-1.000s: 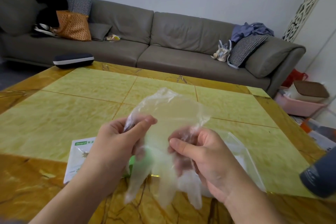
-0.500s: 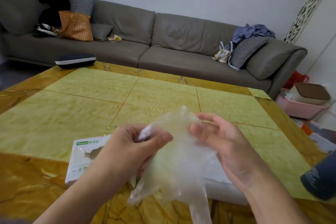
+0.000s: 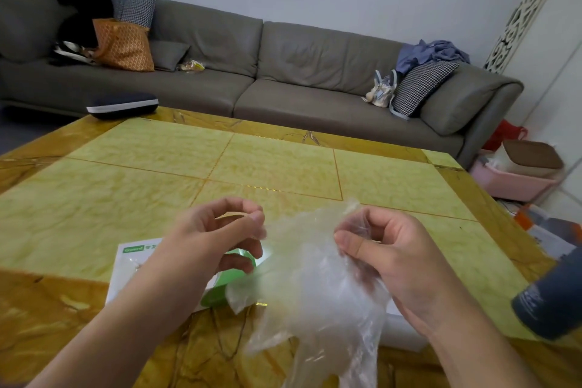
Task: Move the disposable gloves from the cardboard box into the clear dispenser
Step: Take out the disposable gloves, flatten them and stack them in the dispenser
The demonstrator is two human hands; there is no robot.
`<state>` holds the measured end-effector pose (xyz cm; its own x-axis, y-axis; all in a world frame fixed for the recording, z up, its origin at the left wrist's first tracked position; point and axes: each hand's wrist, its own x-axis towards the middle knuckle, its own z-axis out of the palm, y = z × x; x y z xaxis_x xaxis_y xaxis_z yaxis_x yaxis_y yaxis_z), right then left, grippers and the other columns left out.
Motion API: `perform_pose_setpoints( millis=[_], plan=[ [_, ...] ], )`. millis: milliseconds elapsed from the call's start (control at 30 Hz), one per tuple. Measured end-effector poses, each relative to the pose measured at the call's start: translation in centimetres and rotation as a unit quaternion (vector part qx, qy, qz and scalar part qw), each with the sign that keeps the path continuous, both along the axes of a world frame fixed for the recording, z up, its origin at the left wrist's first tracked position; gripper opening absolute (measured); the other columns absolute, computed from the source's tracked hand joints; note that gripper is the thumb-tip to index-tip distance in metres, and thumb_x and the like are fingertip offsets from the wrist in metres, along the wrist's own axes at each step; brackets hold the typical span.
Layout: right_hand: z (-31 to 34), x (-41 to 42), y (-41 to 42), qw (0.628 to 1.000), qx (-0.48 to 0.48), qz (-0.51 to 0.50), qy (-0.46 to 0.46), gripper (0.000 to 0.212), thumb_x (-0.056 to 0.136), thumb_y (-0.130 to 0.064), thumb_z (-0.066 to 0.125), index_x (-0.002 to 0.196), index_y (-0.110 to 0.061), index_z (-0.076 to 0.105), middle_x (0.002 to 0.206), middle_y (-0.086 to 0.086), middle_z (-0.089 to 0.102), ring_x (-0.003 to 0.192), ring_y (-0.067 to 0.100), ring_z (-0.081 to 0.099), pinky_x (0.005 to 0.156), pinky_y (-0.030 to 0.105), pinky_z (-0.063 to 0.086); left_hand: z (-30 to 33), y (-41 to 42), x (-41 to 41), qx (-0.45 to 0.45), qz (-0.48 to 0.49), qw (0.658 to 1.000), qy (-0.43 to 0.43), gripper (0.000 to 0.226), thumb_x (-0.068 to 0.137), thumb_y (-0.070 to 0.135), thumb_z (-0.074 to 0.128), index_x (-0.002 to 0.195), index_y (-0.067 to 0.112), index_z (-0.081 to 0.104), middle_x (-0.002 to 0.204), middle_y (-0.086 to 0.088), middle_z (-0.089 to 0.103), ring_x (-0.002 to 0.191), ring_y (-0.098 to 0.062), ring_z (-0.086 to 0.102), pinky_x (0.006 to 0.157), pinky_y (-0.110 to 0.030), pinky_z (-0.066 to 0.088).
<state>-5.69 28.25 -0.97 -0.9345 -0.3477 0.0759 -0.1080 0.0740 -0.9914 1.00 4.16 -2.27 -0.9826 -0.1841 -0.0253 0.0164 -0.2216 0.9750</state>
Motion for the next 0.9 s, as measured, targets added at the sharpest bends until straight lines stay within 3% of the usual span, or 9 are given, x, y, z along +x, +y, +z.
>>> perform_pose_setpoints(
  millis=[100, 267, 433, 633, 767, 833, 900],
  plan=[
    [-0.3, -0.3, 0.5, 1.0, 0.002, -0.001, 0.006, 0.012, 0.09, 0.002, 0.076, 0.082, -0.007, 0.074, 0.071, 0.016, 0.065, 0.05, 0.026, 0.049, 0.047, 0.031, 0.043, -0.2, 0.1, -0.3, 0.032, 0.015, 0.999, 0.01, 0.033, 0.078, 0.006, 0.085, 0.109, 0.004, 0.072, 0.084, -0.015, 0.067, 0.078, -0.025, 0.066, 0.067, -0.033, 0.059],
    [-0.4, -0.3, 0.8, 1.0, 0.003, 0.014, -0.005, 0.011, 0.09, 0.003, 0.075, 0.082, -0.004, 0.072, 0.072, 0.015, 0.065, 0.049, 0.026, 0.05, 0.044, 0.032, 0.043, -0.3, 0.5, -0.5, 0.094, 0.014, 0.995, 0.015, 0.035, 0.082, 0.006, 0.073, 0.117, 0.003, 0.069, 0.09, -0.015, 0.07, 0.084, -0.026, 0.071, 0.082, -0.035, 0.061],
    [-0.3, -0.2, 1.5, 0.998, 0.041, 0.039, -0.012, 0.025, 0.094, -0.012, 0.076, 0.086, 0.007, 0.063, 0.066, 0.018, 0.063, 0.049, 0.026, 0.053, 0.047, 0.032, 0.044, -0.7, 1.2, -0.4, -0.056, 0.035, 0.998, 0.017, 0.02, 0.083, 0.008, 0.079, 0.103, 0.01, 0.075, 0.088, -0.013, 0.074, 0.076, -0.026, 0.067, 0.077, -0.04, 0.056],
    [0.4, -0.8, 3.3, 0.997, 0.015, -0.079, -0.01, 0.022, 0.097, -0.01, 0.072, 0.084, 0.006, 0.065, 0.06, 0.015, 0.057, 0.046, 0.023, 0.048, 0.042, 0.03, 0.042, 0.6, 1.8, -0.5, -0.116, 0.134, 0.983, 0.046, 0.019, 0.081, 0.011, 0.08, 0.1, 0.013, 0.075, 0.086, -0.007, 0.076, 0.067, -0.011, 0.066, 0.073, -0.031, 0.054],
    [-0.8, -2.4, 4.9, 0.975, 0.037, -0.218, -0.019, 0.035, 0.099, -0.012, 0.068, 0.066, -0.011, 0.057, 0.052, 0.005, 0.053, 0.042, 0.019, 0.05, 0.042, 0.024, 0.042, 3.1, 4.3, -0.1, -0.249, 0.155, 0.941, 0.169, 0.016, 0.09, 0.014, 0.075, 0.1, 0.026, 0.071, 0.092, 0.004, 0.072, 0.087, -0.012, 0.07, 0.078, -0.023, 0.058],
    [-1.7, -2.9, 5.2, 0.968, 0.065, -0.24, -0.036, 0.033, 0.097, -0.008, 0.066, 0.065, -0.01, 0.055, 0.05, 0.005, 0.054, 0.041, 0.019, 0.053, 0.042, 0.023, 0.043, 4.0, 7.4, -0.8, -0.385, 0.074, 0.894, 0.219, 0.014, 0.094, 0.024, 0.069, 0.104, 0.034, 0.067, 0.1, 0.015, 0.067, 0.097, -0.007, 0.065, 0.081, -0.019, 0.053],
    [-2.4, -3.0, 5.2, 0.966, 0.108, -0.233, -0.037, 0.029, 0.095, -0.009, 0.064, 0.068, -0.004, 0.055, 0.051, 0.008, 0.06, 0.042, 0.021, 0.056, 0.043, 0.027, 0.045, 3.4, 10.7, -2.4, -0.516, -0.03, 0.835, 0.19, 0.02, 0.1, 0.036, 0.059, 0.12, 0.039, 0.062, 0.115, 0.024, 0.058, 0.107, 0.001, 0.057, 0.089, -0.018, 0.05]
  ],
)
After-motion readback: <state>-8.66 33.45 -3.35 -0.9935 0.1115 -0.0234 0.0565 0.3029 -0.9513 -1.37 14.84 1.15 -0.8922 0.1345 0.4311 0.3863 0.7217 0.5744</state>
